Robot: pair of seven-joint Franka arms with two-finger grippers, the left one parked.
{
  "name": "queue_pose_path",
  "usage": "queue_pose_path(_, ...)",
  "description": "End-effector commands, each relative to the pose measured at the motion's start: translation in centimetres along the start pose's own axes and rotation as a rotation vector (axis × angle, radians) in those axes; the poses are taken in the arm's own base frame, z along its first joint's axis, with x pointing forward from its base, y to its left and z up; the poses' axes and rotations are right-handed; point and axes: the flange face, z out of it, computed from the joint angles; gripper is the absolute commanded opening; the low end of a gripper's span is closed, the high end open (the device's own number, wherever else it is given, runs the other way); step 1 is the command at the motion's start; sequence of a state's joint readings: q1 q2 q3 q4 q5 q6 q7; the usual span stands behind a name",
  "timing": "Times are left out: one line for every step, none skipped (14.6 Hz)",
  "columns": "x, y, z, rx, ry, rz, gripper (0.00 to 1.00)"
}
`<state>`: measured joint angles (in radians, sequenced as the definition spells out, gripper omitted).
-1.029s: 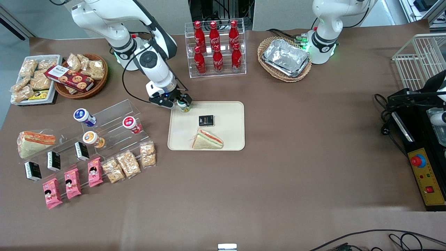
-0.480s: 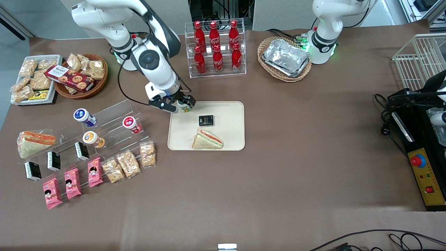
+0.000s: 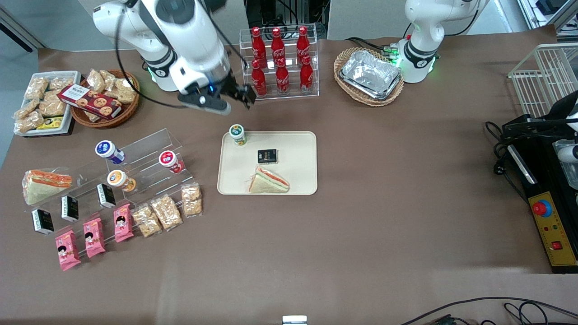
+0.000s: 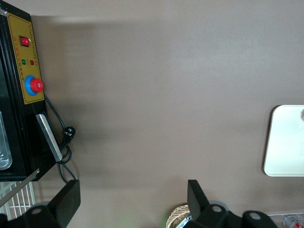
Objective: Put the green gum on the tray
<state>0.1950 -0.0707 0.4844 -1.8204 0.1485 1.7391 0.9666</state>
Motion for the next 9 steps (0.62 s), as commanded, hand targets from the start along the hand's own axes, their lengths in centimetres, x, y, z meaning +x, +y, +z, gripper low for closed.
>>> queue_pose_path(1.6, 0.7, -7.3, 0.014, 0.009, -0.016, 1.00)
queue_pose_path(2.6, 1.9, -8.0, 0.004, 0.002, -0.064, 1.00)
queue_pose_path(3.8, 3.5, -8.4, -0.013, -0.013, -0.128, 1.00)
queue_pose_path(5.2, 5.9, -9.4, -0.018, -0.016, -0.180, 1.00)
queue_pose_path(7.0, 8.3, -10.4, -0.011, -0.009, -0.220, 1.00)
queue_pose_path(8.9, 10.5, -10.7, -0.008, -0.008, -0.260, 1.00)
queue_pose_path(10.7, 12.8, -10.9, -0.015, -0.006, -0.297, 1.00)
queue_pose_path(12.2, 15.2, -11.0, -0.047, -0.012, -0.331, 1.00)
queue_pose_path(13.6, 17.4, -11.2, -0.064, -0.011, -0.357, 1.00)
